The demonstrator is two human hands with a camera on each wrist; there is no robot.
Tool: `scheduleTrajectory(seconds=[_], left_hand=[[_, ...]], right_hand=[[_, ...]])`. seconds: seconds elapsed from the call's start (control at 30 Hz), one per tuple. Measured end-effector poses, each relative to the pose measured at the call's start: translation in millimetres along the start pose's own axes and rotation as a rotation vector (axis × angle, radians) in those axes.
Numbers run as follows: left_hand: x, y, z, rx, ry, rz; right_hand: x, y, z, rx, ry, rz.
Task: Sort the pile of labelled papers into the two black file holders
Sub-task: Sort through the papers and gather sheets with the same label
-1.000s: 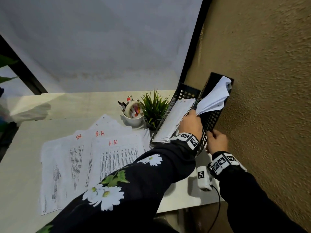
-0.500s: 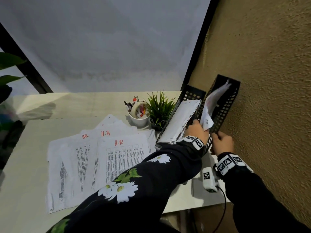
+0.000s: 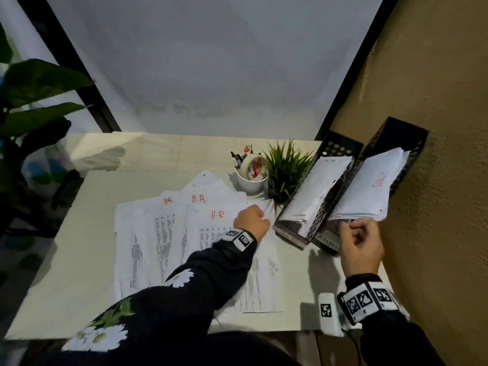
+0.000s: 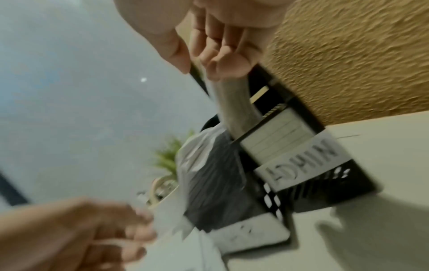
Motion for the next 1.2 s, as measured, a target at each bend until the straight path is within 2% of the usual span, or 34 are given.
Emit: scheduleTrajectory(seconds=[0.1,0.17,0.27,0.37,0.47,0.57,0.7,0.8,0.87,1.0,1.07,1.2], left_hand=[[-34.4,-11.7,86.0,-0.32,-0.151,-0.095],[-49.2,-6.5,127.6,-0.455,-0.192,-0.133],[-51.7,-0.4,159.1,-0.437,-0.073,-0.199],[-48.3,4.5,172.2,-0.398,0.056,-0.181],[-47.9,7.2,180.4,-0.38,0.162,-0.138],[-50.7,6.4,183.6,-0.257,0.158,-0.071],[-64.8,9.3,186.4,-0.138,0.406,-0.079],[-75.1,11.1,188.5,-0.129,0.574,-0.006],[-80.5,11.3,188.8,-0.118,0.626,-0.016],[-86.6,1.7,193.7,-0.161,0.666,-0.136],[-93.0,-4.9,197.2,-0.176,0.658,-0.185],[-108.4,-10.1,204.1,-0.223,0.663,-0.174]], right_hand=[[41.0,28.2,7.6,-0.009,0.053,0.281],[73.5,47.0,-1.1,0.075,0.119,0.483],[118.0,73.3,-36.3,0.3,0.286,0.723],[148.7,89.5,-54.4,0.298,0.494,0.836],[167.6,94.7,-58.2,0.324,0.511,0.799],[175.4,93.6,-56.6,0.351,0.451,0.701],[173.1,82.8,-65.3,0.425,0.358,0.545],[170.5,79.4,-63.3,0.609,-0.026,0.357],[169.0,79.0,-63.0,0.666,-0.178,0.299],[164.6,76.6,-77.9,0.719,-0.215,0.232],[153.9,79.8,-63.0,0.738,-0.258,0.186],[125.8,80.4,-39.0,0.816,-0.272,0.119]])
Point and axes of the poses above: each hand's wrist, its own y-axis away from the middle knuckle, its own x-axis out of the palm, z = x × y, the point moved 3 cm from there along -y, towards the middle knuckle, and after that the axes turned 3 degrees about -x, right-handed, at the moved point
